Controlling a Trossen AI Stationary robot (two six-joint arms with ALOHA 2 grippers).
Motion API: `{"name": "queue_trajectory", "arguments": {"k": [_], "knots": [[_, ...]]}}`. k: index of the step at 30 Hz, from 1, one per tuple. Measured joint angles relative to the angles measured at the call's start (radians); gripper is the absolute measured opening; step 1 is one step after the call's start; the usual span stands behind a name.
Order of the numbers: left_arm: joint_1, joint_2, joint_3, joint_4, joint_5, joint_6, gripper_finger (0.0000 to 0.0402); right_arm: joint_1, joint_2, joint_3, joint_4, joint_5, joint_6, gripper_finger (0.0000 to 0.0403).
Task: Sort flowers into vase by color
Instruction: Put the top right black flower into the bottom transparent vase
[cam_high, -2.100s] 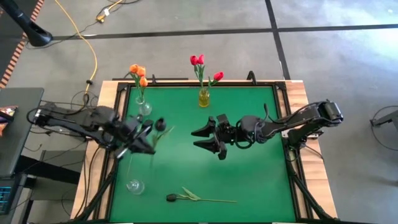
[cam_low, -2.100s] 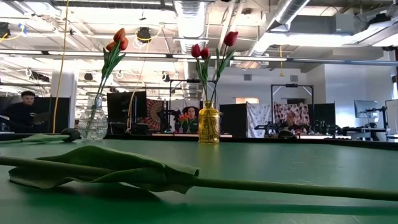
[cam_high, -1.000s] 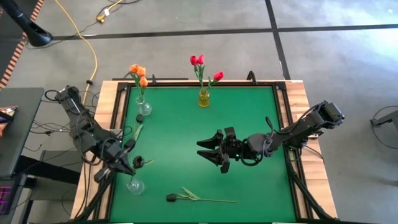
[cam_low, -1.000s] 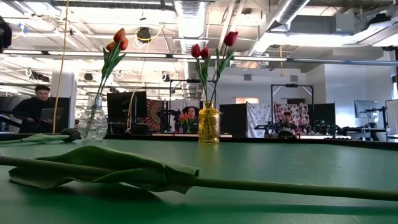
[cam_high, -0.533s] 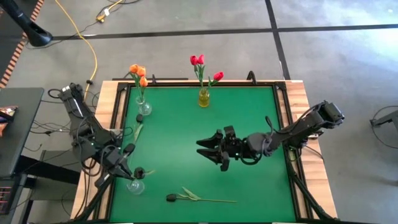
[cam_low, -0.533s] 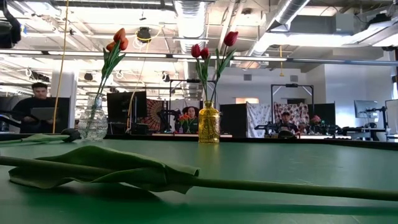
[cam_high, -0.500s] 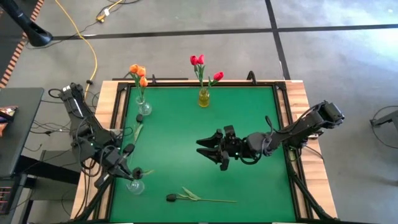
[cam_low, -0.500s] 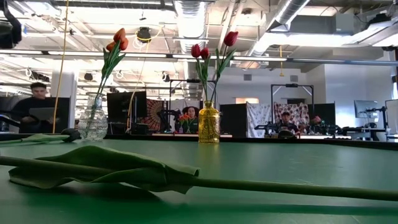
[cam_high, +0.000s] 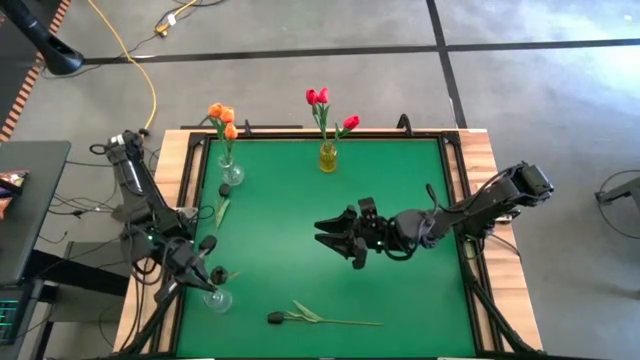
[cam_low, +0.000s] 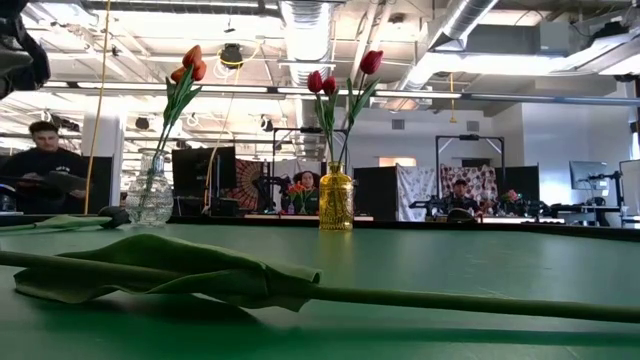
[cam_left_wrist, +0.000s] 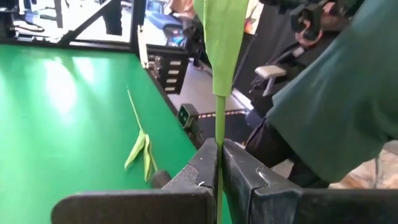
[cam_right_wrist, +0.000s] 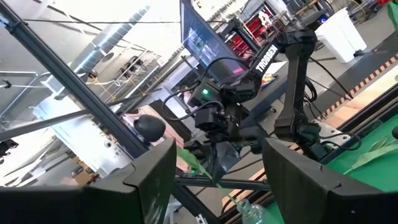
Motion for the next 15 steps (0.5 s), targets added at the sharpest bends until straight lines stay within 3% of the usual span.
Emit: {"name": "queue_trajectory", "arguments": {"k": [15], "knots": [[-0.006, -0.098, -0.006, -0.119, -0.001, -0.088, 0.0011, -0.018, 0.0, 0.0, 0.0, -0.017, 0.011, 0.0265]]}}
